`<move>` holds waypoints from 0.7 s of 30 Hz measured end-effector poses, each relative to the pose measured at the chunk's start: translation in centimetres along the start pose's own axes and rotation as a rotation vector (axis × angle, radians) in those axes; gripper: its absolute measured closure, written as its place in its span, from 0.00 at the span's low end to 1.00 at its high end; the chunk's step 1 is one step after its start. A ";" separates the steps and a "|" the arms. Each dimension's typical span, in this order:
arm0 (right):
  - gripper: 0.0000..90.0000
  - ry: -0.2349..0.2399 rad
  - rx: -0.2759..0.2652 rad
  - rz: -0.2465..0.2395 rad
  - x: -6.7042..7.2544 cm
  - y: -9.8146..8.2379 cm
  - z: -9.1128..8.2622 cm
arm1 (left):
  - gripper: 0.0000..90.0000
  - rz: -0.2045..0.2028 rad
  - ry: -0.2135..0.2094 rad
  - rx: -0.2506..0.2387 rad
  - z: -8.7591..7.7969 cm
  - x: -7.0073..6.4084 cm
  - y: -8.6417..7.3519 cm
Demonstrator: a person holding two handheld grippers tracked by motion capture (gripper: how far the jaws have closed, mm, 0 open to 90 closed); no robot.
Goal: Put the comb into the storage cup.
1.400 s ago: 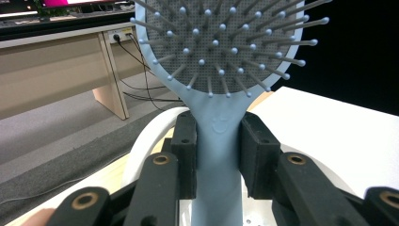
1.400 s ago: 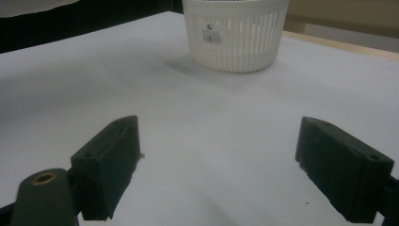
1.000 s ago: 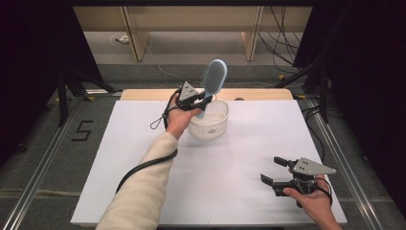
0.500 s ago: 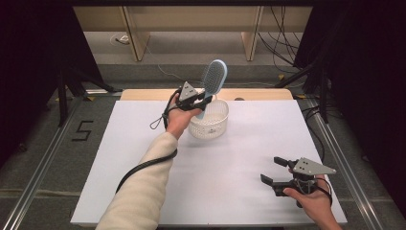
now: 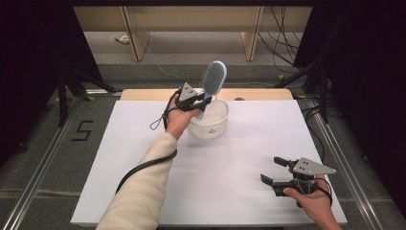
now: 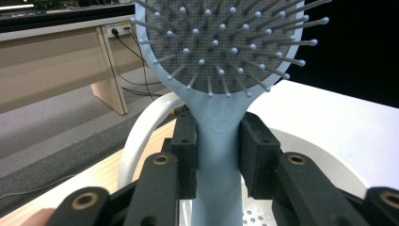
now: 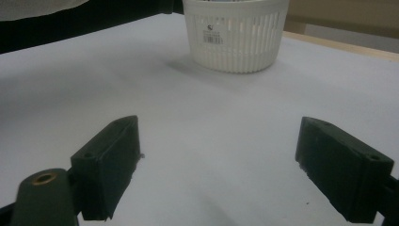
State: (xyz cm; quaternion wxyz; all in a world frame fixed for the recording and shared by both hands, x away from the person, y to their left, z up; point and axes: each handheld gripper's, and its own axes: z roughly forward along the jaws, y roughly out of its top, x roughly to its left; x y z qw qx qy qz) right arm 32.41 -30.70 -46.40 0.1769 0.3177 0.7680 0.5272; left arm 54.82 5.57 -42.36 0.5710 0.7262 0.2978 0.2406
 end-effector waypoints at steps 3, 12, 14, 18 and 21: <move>0.17 0.000 0.000 0.000 0.0 0.0 0.0 | 0.77 0.001 -0.004 0.004 0.0 0.0 -0.1; 0.17 0.000 0.000 0.000 0.0 0.0 0.0 | 0.77 0.003 -0.008 0.011 0.1 -0.1 -0.3; 0.17 0.000 0.000 0.000 0.0 0.0 0.0 | 0.77 0.005 -0.011 0.012 0.1 -0.1 -0.3; 0.17 -0.001 0.000 0.000 0.0 0.0 0.0 | 0.77 0.008 -0.007 0.015 0.1 0.0 -0.3; 0.17 0.000 0.000 0.000 0.0 0.0 0.0 | 0.77 0.007 -0.008 0.017 0.1 0.0 -0.4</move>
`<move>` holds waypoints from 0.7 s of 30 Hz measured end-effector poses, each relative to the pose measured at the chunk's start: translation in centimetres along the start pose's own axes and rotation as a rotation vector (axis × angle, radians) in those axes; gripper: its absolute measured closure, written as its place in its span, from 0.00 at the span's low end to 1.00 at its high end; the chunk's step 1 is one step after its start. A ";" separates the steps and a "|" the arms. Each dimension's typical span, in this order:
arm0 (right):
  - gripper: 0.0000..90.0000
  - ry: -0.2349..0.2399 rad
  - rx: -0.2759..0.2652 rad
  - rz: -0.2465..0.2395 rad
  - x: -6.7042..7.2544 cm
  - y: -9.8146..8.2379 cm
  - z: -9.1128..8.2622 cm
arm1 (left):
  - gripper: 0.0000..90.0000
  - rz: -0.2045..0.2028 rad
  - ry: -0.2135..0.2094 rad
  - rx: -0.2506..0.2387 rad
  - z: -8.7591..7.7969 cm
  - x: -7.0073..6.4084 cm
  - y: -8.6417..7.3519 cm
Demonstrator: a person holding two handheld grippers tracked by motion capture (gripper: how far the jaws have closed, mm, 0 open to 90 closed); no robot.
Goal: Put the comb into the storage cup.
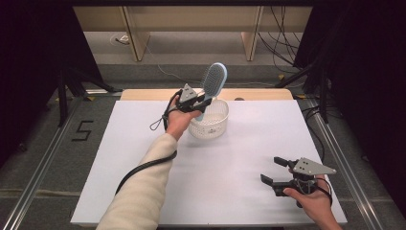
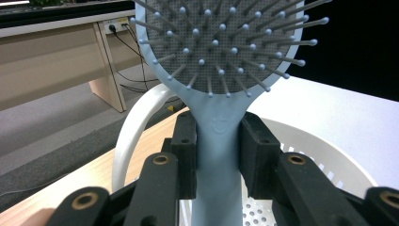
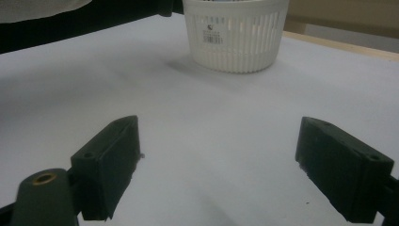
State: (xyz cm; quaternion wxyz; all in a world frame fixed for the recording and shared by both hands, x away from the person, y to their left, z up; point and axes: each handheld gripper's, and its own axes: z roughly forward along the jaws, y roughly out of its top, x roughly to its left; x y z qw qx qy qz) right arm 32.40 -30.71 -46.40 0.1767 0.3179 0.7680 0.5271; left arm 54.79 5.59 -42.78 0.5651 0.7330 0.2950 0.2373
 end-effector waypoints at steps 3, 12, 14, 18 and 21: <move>0.17 0.000 0.000 0.000 0.0 0.0 0.0 | 0.77 0.000 0.000 0.004 0.0 0.1 -0.1; 0.17 0.001 0.002 -0.002 0.0 0.0 0.0 | 0.77 0.002 0.003 0.007 -0.1 0.2 -0.1; 0.17 0.000 0.001 -0.002 0.0 0.0 0.0 | 0.77 0.002 -0.002 0.008 0.0 0.2 -0.2; 0.17 0.001 0.001 -0.002 0.0 0.0 0.0 | 0.77 0.005 -0.001 0.014 0.0 0.2 -0.1; 0.17 0.001 0.001 -0.001 0.0 0.0 0.0 | 0.77 0.003 -0.002 0.012 0.0 0.2 -0.1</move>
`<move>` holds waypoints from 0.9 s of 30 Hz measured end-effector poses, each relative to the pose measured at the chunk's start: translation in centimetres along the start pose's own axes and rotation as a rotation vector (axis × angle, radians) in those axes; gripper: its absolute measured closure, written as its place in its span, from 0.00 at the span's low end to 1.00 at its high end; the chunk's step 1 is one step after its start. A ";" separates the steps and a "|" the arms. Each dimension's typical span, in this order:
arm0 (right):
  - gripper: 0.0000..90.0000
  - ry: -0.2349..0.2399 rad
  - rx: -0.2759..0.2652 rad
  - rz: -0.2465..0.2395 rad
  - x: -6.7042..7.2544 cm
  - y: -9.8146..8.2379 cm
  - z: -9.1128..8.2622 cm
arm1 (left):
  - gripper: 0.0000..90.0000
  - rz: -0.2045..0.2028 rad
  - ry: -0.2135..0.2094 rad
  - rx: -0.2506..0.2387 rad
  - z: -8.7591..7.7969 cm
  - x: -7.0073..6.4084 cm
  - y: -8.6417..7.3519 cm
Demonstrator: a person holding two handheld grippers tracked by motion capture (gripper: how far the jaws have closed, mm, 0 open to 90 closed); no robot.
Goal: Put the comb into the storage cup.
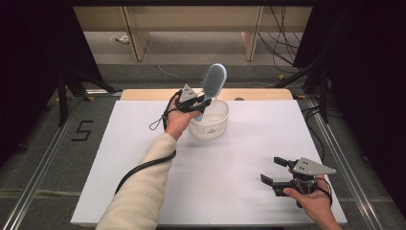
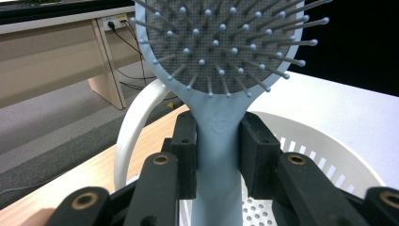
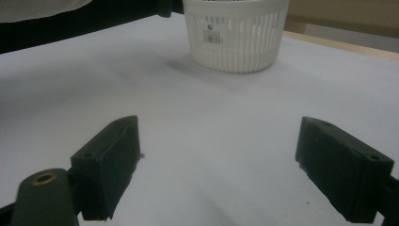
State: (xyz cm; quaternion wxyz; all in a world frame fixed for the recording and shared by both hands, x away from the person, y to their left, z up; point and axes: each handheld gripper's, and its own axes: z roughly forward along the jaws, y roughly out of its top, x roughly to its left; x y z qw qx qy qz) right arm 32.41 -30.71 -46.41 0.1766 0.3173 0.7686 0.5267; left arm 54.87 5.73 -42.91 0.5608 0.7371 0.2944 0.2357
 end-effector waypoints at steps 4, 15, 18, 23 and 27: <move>0.17 0.001 0.000 0.000 0.0 0.0 0.0 | 0.77 0.002 -0.002 0.005 0.0 0.0 0.0; 0.17 0.000 -0.001 0.002 0.0 0.0 0.0 | 0.77 0.002 -0.004 0.012 0.1 0.0 0.1; 0.17 0.001 0.000 0.001 0.0 0.0 0.0 | 0.77 -0.001 -0.002 0.010 0.1 0.0 0.1; 0.17 0.000 0.000 0.001 0.0 0.0 0.0 | 0.77 -0.001 -0.001 0.015 0.1 0.0 0.1; 0.17 0.000 0.000 0.001 0.0 0.0 0.0 | 0.77 0.005 -0.001 0.024 0.1 0.0 0.0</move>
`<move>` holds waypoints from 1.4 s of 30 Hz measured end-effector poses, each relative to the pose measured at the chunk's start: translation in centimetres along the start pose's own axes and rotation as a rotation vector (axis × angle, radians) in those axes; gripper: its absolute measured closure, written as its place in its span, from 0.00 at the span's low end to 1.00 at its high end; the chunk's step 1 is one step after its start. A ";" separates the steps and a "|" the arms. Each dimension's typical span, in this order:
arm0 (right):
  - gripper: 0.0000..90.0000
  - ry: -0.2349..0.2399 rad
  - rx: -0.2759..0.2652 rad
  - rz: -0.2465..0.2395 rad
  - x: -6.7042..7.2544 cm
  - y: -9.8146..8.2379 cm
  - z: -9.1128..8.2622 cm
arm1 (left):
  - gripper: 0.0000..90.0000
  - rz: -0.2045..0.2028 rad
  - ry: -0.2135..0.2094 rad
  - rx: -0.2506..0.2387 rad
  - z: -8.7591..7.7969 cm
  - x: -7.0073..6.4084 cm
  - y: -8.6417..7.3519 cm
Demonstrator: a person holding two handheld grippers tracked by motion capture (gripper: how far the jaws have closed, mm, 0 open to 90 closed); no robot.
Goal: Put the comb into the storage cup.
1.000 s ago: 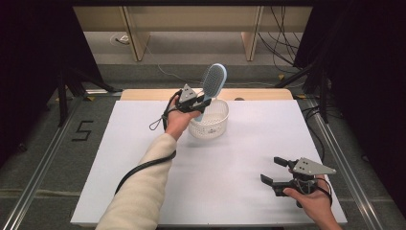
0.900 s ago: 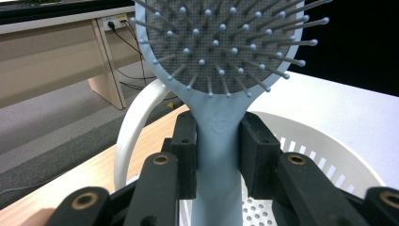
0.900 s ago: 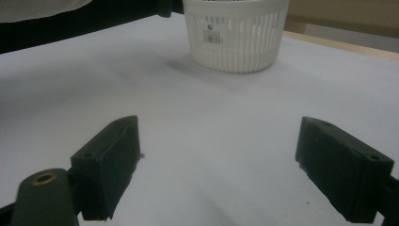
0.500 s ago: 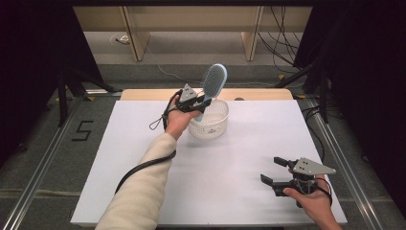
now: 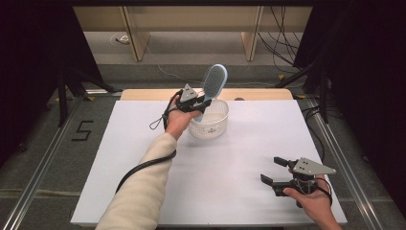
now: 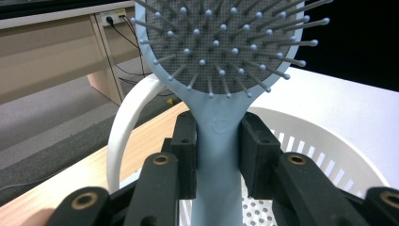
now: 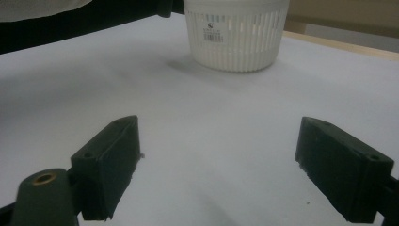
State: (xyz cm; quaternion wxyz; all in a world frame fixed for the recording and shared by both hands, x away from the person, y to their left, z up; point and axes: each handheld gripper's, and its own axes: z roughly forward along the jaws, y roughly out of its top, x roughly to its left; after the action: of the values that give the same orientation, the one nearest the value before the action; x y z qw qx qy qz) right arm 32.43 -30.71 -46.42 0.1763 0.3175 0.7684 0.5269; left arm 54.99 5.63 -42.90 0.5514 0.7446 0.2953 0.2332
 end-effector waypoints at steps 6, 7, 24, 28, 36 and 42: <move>0.17 0.000 -0.001 0.002 0.0 0.0 0.0 | 0.77 0.001 0.000 0.010 0.0 0.1 -0.2; 0.17 0.000 -0.001 0.002 0.0 0.0 0.0 | 0.77 0.000 0.000 0.011 0.0 0.1 -0.2; 0.17 -0.001 -0.001 0.001 0.0 0.0 0.0 | 0.76 -0.003 -0.005 0.040 -0.1 -0.2 -0.5; 0.17 0.000 0.000 -0.002 0.0 0.0 0.0 | 0.64 0.009 -0.003 0.070 -0.2 -0.5 -0.5; 0.17 0.000 0.001 0.001 0.1 0.0 0.0 | 0.36 -0.007 0.014 0.076 -1.0 -0.7 0.5; 0.17 0.001 0.002 -0.002 0.1 0.0 0.0 | 0.28 -0.036 0.021 0.073 -1.8 -0.7 1.0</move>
State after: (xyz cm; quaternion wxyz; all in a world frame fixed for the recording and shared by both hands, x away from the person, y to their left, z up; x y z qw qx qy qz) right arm 32.39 -30.63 -46.43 0.1759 0.3168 0.7694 0.5260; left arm 53.49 6.17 -41.49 0.5246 0.7564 0.3227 0.2202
